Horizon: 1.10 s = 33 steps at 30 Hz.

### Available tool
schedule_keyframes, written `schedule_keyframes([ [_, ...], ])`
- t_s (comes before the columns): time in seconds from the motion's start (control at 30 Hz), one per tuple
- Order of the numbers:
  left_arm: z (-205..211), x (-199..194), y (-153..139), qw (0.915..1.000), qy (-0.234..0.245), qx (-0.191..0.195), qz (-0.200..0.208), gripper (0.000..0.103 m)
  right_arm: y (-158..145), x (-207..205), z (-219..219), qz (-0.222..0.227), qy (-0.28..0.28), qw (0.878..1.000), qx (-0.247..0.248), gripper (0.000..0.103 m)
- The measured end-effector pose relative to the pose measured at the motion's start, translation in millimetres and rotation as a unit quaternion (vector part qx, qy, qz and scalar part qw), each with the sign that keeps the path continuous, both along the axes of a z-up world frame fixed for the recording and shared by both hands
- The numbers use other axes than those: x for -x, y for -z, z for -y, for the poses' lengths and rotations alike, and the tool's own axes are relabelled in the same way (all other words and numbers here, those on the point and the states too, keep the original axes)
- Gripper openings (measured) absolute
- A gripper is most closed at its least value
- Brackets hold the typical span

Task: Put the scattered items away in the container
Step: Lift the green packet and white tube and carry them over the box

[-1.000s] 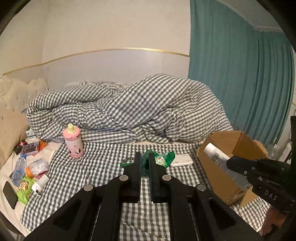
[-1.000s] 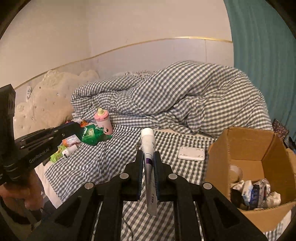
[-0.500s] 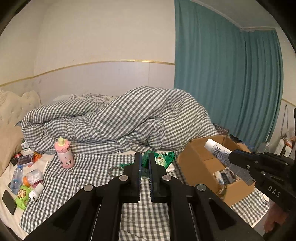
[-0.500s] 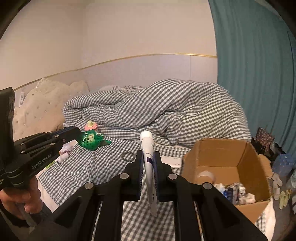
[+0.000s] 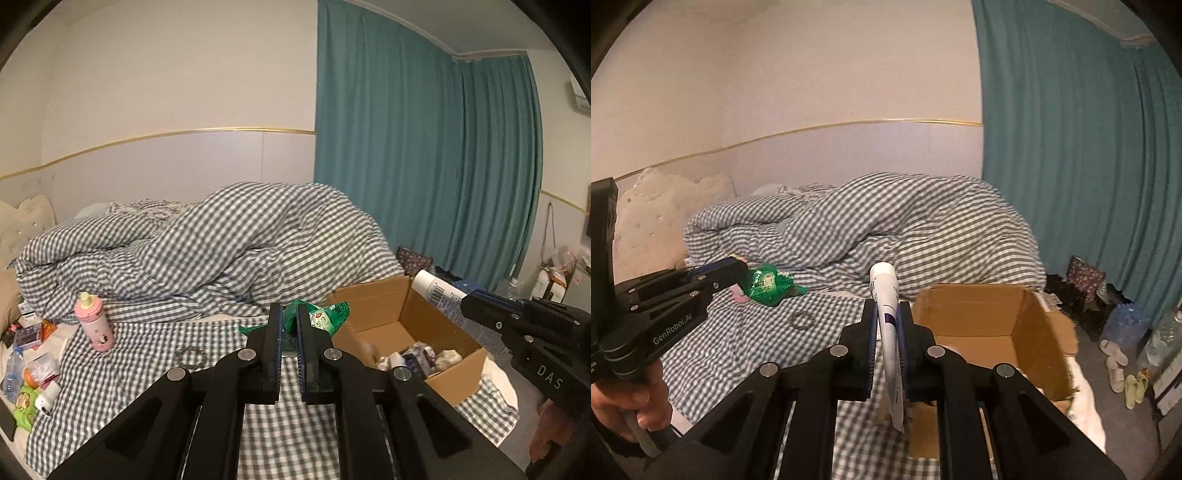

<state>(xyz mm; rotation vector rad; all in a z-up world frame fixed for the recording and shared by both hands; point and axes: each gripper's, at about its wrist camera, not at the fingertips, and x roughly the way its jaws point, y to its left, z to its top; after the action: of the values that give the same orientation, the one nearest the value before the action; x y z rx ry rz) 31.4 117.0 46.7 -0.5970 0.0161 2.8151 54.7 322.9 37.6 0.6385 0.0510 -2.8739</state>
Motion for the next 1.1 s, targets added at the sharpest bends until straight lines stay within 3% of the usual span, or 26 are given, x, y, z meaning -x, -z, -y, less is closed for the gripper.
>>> schedule_keyframes([
  [0.53, -73, 18, -2, 0.9988, 0.049, 0.008, 0.003, 0.006, -7, -2, -76, -0.005, 0.079, 0.997, 0.002, 0.01],
  [1.1, -142, 59, 24, 0.996, 0.08, 0.026, 0.031, 0.006, 30, 38, -141, 0.035, 0.111, 0.993, 0.017, 0.01],
])
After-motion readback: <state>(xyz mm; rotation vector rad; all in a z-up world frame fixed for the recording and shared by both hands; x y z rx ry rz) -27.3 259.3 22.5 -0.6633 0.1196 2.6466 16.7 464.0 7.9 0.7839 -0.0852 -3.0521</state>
